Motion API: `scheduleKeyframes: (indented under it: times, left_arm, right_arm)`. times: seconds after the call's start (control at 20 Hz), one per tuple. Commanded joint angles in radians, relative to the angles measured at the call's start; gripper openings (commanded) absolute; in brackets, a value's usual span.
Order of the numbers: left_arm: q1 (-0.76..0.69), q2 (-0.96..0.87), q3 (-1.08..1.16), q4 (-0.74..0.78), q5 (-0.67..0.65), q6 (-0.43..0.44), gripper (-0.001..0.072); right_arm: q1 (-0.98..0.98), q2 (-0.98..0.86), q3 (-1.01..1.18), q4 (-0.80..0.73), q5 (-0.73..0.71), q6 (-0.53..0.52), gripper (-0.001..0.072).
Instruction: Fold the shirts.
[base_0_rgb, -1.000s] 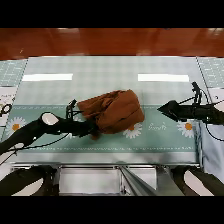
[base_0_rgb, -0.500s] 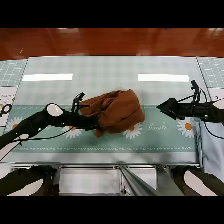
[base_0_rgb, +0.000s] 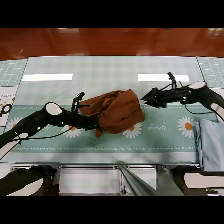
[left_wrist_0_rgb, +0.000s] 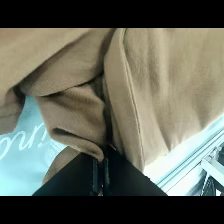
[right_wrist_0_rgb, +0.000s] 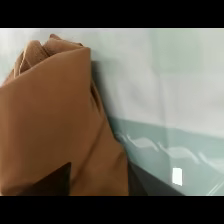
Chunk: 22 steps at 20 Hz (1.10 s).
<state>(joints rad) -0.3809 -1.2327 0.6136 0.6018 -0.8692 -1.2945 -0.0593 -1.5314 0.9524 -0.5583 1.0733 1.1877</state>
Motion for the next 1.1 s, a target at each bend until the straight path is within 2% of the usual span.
scheduleKeyframes:
  times: [0.0,0.1,0.15,0.2,0.25,0.4,0.55,0.8,1.05]
  left_arm:
    - [0.0,0.0,0.001,0.0,-0.023,0.0,0.002]
    - [0.0,0.0,0.001,0.0,-0.026,0.0,0.002]
    - [0.0,0.0,0.001,0.0,-0.026,0.0,0.002]
    - [0.0,0.0,0.001,0.0,-0.026,0.0,0.002]
    - [0.001,0.0,0.002,0.0,-0.026,0.001,0.002]
    - [0.061,0.032,0.027,0.0,-0.042,0.027,0.002]
    - [0.209,0.13,0.148,0.0,-0.087,0.027,0.0019]
    - [0.406,0.278,0.535,0.0,-0.135,0.026,0.0019]
    - [0.504,0.34,0.954,0.0,-0.145,0.015,0.0019]
  right_arm:
    - [0.106,-0.194,0.174,0.001,0.049,0.008,0.0409]
    - [0.138,-0.263,0.247,0.0,0.095,0.013,0.0409]
    - [0.147,-0.282,0.269,-0.002,0.111,0.012,0.0346]
    - [0.151,-0.283,0.278,-0.003,0.115,0.005,0.0156]
    - [0.149,-0.278,0.286,-0.001,0.122,-0.008,0.0028]
    - [0.114,-0.218,0.343,-0.05,0.168,-0.011,0.0027]
    - [0.073,-0.098,0.469,-0.191,0.206,0.063,0.0027]
    - [0.069,0.101,0.771,-0.366,0.244,0.147,0.0027]
    - [0.069,0.321,0.996,-0.443,0.251,0.17,0.0027]
